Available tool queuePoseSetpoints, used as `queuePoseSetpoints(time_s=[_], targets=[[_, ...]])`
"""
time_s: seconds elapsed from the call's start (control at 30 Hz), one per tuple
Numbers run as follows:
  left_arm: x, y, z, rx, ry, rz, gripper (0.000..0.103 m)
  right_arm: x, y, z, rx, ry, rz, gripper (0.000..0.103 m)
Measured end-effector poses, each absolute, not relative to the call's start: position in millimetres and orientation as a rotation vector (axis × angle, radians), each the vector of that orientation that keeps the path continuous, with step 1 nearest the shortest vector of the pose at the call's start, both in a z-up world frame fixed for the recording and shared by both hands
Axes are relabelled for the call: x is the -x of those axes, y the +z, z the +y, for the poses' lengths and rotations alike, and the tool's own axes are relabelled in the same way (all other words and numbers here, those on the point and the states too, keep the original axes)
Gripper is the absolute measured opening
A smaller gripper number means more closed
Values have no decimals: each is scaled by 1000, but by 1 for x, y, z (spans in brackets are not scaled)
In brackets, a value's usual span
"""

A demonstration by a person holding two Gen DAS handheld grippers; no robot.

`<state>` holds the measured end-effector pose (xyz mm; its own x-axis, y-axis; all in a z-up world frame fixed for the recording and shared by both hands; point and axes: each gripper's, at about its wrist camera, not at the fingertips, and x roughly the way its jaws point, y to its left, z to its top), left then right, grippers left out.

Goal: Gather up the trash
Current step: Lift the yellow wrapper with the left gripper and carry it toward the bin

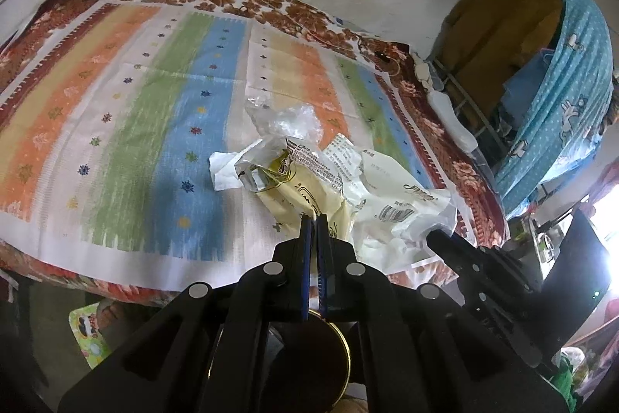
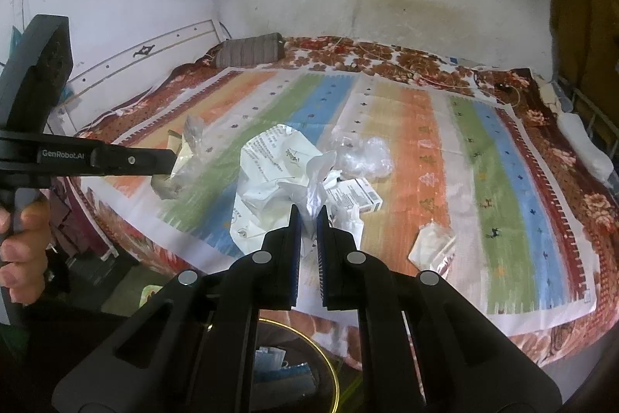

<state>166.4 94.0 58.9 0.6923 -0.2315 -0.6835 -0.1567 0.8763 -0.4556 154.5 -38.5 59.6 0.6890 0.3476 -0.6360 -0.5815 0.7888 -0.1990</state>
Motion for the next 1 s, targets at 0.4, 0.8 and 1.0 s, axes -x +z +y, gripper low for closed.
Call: queuePoseSetpoints(time_s=[0.4,0.8,1.0], targets=[[-137,60,73,506,-56,798,2,-131,50,-41,452,531,638,7],[-121,53,58,495,-77,820,2,-109,32,-56,421,530,720,7],[-116,43,46,470,-75,852,2,-103,16,-67,401,524,781,7]])
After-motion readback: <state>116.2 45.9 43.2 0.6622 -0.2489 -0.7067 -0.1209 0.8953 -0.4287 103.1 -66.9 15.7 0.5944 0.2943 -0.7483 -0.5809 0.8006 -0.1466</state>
